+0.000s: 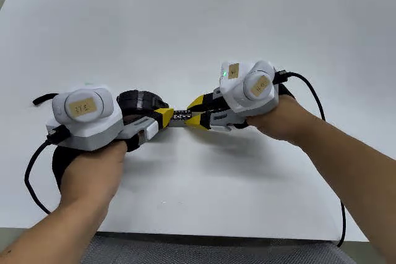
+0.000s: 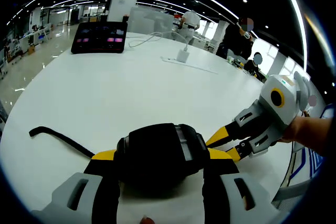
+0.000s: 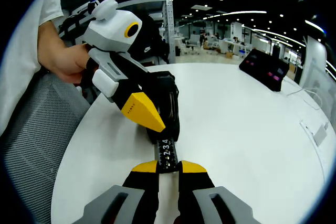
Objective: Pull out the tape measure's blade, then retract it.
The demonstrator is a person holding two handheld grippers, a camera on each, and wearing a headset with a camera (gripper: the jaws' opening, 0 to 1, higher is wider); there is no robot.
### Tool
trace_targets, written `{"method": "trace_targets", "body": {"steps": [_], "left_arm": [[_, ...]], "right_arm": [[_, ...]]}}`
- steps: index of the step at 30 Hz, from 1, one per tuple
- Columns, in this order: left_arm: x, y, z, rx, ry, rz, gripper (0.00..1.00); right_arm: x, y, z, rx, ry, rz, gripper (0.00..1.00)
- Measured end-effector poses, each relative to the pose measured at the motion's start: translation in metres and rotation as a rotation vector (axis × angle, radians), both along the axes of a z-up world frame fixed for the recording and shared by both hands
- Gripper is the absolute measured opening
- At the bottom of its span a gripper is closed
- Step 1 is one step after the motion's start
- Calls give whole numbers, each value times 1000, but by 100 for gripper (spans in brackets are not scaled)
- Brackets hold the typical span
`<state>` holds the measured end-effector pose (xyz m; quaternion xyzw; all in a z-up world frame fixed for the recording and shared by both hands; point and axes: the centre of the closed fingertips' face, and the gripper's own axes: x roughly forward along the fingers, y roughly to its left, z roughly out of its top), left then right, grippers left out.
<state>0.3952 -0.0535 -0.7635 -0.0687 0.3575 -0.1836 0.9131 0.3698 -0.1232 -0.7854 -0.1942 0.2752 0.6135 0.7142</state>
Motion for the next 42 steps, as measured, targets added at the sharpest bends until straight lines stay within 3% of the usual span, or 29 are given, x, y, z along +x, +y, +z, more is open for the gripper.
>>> {"method": "trace_targets", "body": {"steps": [23,42], "left_arm": [[-1,-1,1,-1,-4,-7,60],[-1,-2,1,10,-5,-19,60]], "right_arm": [[0,28,-1,36,18,-18,9],[-1,28,-2,36,26,-29,10]]}}
